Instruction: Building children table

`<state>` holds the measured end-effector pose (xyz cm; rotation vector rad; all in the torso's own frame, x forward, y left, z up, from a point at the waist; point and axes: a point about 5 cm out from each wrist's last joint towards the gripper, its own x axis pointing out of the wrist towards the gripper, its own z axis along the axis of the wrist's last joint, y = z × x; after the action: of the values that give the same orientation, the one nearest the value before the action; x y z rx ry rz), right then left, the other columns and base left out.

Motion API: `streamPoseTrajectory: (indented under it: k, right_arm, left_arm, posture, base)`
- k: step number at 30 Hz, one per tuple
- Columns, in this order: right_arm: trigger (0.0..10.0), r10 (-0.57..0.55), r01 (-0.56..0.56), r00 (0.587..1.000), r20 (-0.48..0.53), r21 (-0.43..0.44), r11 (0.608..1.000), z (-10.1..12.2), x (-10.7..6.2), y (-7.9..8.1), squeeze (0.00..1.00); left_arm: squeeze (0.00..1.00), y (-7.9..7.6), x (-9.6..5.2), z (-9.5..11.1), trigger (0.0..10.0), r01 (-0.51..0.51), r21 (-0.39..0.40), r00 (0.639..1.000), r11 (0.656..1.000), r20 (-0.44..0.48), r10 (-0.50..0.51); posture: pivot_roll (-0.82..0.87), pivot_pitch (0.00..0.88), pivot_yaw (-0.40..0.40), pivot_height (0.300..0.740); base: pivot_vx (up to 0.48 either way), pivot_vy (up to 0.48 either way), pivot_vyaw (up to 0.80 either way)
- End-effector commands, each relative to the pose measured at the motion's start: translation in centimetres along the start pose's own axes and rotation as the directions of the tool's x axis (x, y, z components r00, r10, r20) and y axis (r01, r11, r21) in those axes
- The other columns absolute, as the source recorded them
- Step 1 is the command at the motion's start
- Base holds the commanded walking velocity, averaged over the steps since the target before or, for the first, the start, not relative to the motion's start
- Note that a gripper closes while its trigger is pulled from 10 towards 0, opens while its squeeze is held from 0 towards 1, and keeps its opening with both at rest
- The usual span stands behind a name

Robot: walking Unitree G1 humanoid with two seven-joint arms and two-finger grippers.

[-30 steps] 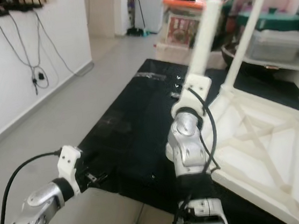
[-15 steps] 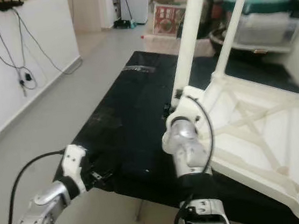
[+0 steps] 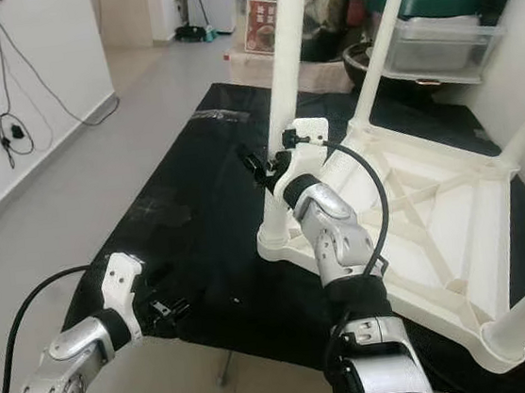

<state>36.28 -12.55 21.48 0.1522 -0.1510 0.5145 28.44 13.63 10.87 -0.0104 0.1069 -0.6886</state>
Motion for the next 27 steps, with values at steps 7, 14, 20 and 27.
streamPoseTrajectory:
  k: [7,14,20,27]
  right_arm:
    - [0.0,0.138,-0.148,0.987,-0.089,-0.118,0.982,-3.0,0.3,3.3,0.00]
    - [0.0,-0.831,0.832,0.510,-0.220,-0.116,0.542,-6.8,-5.3,-5.3,0.00]
    - [0.0,-0.894,0.894,0.388,-0.226,-0.144,0.425,-8.0,-7.9,-5.6,0.00]
    - [10.0,-0.842,0.850,0.474,-0.257,-0.117,0.514,-8.1,-6.8,-4.5,0.00]
  left_arm:
    - [0.00,0.0,-0.1,0.2,10.0,0.010,0.014,1.000,1.000,-0.008,-0.010]
    - [0.00,-0.2,-0.3,-0.2,10.0,0.001,0.007,1.000,1.000,-0.013,-0.001]
    - [0.00,-0.6,0.2,-0.2,10.0,0.015,0.000,1.000,1.000,-0.009,-0.015]
    - [0.00,-0.5,0.3,-0.1,10.0,0.018,0.002,1.000,1.000,-0.008,-0.018]
  posture:
    - [0.09,0.000,-0.106,0.740]
    - [0.07,0.000,-0.108,0.740]
    - [0.06,0.000,-0.101,0.740]
    - [0.06,0.000,-0.106,0.740]
  base:
    - [0.000,0.000,0.00]
    - [0.000,0.000,0.00]
    - [0.000,0.000,0.00]
    - [0.000,0.000,0.00]
